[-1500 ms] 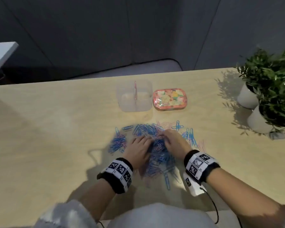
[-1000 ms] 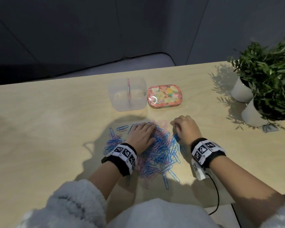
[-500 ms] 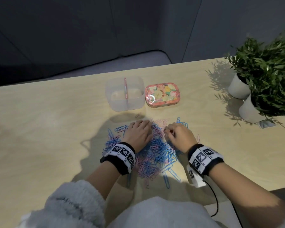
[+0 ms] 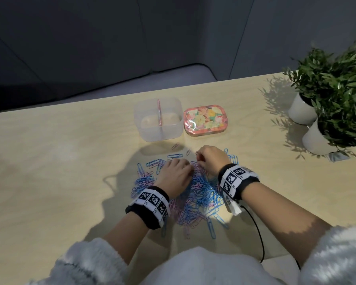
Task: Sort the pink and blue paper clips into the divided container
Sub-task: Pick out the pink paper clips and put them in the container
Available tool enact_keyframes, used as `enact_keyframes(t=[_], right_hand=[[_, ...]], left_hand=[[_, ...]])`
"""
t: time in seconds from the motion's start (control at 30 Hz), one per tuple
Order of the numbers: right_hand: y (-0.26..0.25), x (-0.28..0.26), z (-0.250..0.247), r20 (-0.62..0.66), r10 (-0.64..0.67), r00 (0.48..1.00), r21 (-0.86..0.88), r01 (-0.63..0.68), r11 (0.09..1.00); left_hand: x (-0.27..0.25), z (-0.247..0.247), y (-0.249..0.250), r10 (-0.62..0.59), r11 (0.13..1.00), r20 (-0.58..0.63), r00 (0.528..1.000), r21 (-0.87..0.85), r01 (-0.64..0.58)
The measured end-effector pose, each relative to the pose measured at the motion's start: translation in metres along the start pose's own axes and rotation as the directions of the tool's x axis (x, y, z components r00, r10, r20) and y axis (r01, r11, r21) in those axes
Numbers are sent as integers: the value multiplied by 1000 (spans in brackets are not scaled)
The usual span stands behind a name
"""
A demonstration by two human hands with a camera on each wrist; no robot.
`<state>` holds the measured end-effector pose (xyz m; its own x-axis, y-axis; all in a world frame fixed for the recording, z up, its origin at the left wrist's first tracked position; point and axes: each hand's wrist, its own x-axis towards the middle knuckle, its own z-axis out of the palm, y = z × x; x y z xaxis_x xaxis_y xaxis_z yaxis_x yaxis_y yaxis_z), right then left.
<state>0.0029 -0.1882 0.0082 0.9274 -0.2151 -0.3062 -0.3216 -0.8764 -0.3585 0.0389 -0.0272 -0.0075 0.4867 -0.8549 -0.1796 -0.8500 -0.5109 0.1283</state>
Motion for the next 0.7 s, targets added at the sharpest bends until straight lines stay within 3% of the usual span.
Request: enact_keyframes(t=[0.37, 0.57, 0.7], right_hand=[[-9, 0, 2, 134, 66, 989, -90, -54, 995], [-8, -3, 8, -18, 45, 999, -5, -45, 999], [-12, -6, 14, -37, 45, 998, 3, -45, 999]], left_hand=[[-33, 11, -4, 35, 996, -60, 998, 85, -30], [-26, 3, -1, -19, 1000, -113, 993, 11, 21], [-10, 1, 4, -17, 998, -90, 996, 60, 22]])
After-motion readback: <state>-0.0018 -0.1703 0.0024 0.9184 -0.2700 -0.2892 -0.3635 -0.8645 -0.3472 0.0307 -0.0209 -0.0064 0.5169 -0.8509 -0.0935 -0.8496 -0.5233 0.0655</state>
